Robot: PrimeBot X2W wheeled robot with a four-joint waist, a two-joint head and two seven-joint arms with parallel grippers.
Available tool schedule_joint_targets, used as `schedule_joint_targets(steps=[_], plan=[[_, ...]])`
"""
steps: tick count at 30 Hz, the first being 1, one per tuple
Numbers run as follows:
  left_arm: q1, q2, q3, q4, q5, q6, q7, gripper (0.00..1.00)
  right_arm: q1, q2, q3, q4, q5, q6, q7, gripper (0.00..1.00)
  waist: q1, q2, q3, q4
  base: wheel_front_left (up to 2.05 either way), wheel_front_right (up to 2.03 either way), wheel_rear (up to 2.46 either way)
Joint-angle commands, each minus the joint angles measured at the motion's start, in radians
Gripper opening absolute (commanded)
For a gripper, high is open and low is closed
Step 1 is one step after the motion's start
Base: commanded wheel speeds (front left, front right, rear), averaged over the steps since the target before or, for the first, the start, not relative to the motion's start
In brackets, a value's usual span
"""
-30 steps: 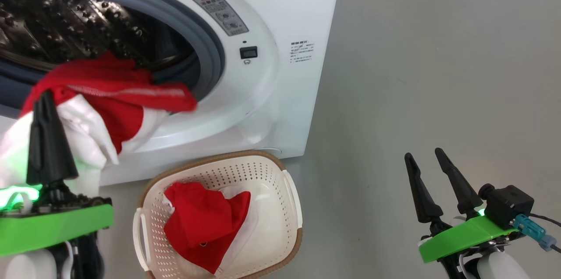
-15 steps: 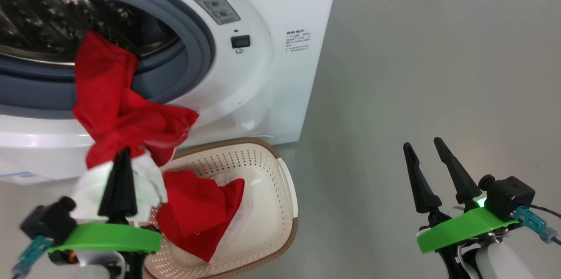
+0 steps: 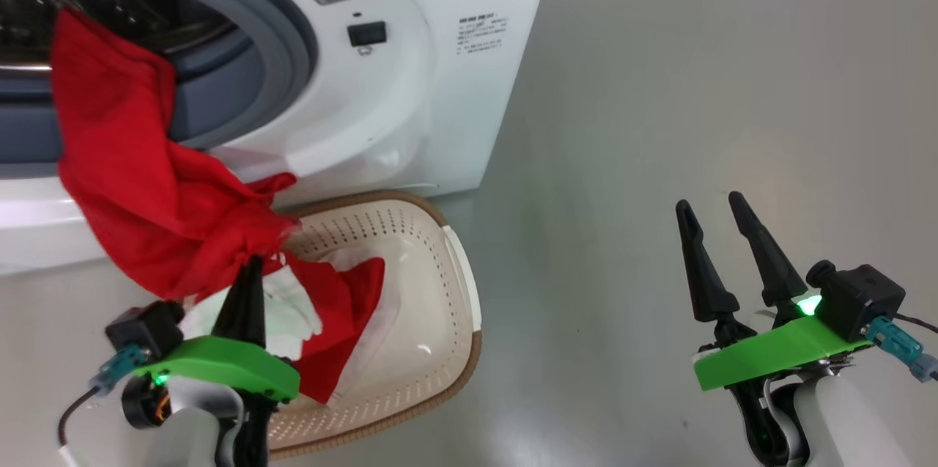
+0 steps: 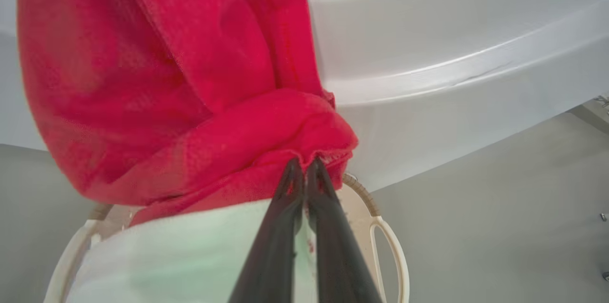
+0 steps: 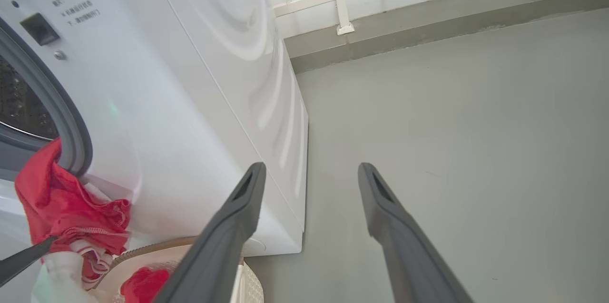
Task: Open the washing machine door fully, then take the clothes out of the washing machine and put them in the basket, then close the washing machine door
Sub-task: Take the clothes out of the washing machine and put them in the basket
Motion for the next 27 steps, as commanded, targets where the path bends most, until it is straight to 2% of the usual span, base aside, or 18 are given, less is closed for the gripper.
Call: schedule_joint_targets(steps=[1, 11, 12, 14, 17, 18, 19, 20, 27], plan=[[-0.020, 0.013, 0.016, 0.019, 0.004, -0.006, -0.005, 0.00, -0.022, -0.001, 0.022, -0.027, 0.002, 0.007, -0.006, 1.00, 0.0000, 0.0000, 0.041, -0.018, 0.00, 0.00, 0.00], [-0.128, 0.039, -0.014, 0.218, 0.016, -0.006, -0.005, 0.00, -0.054, 0.005, 0.029, -0.039, -0.001, 0.007, -0.006, 1.00, 0.0000, 0.0000, 0.112, -0.043, 0.00, 0.00, 0.00], [-0.138, 0.041, -0.015, 0.237, 0.018, -0.006, -0.005, 0.11, -0.057, 0.006, 0.030, -0.040, -0.001, 0.007, -0.006, 1.00, 0.0000, 0.0000, 0.118, -0.045, 0.00, 0.00, 0.00], [-0.155, 0.046, -0.012, 0.273, 0.025, -0.006, -0.005, 0.24, -0.061, 0.006, 0.032, -0.041, -0.002, 0.007, -0.006, 1.00, 0.0000, 0.0000, 0.126, -0.046, 0.00, 0.00, 0.00], [-0.178, 0.052, 0.003, 0.305, 0.035, -0.006, -0.005, 0.54, -0.064, 0.007, 0.035, -0.042, -0.004, 0.007, -0.006, 1.00, 0.0000, 0.0000, 0.136, -0.049, 0.00, 0.00, 0.00], [-0.183, 0.053, 0.008, 0.310, 0.039, -0.006, -0.005, 0.77, -0.066, 0.008, 0.035, -0.042, -0.004, 0.007, -0.006, 1.00, 0.0000, 0.0000, 0.139, -0.049, 0.00, 0.00, 0.00], [-0.188, 0.053, 0.012, 0.312, 0.043, -0.006, -0.005, 0.95, -0.067, 0.008, 0.035, -0.042, -0.005, 0.007, -0.006, 1.00, 0.0000, 0.0000, 0.140, -0.049, 0.00, 0.00, 0.00], [-0.191, 0.052, 0.015, 0.313, 0.048, -0.006, -0.005, 1.00, -0.068, 0.008, 0.035, -0.042, -0.005, 0.007, -0.006, 1.00, 0.0000, 0.0000, 0.141, -0.049, 0.00, 0.00, 0.00], [-0.186, 0.045, 0.043, 0.292, 0.076, -0.006, -0.005, 1.00, -0.065, 0.009, 0.034, -0.033, -0.008, 0.007, -0.006, 1.00, 0.0000, 0.0000, 0.125, -0.039, 0.00, 0.00, 0.00]])
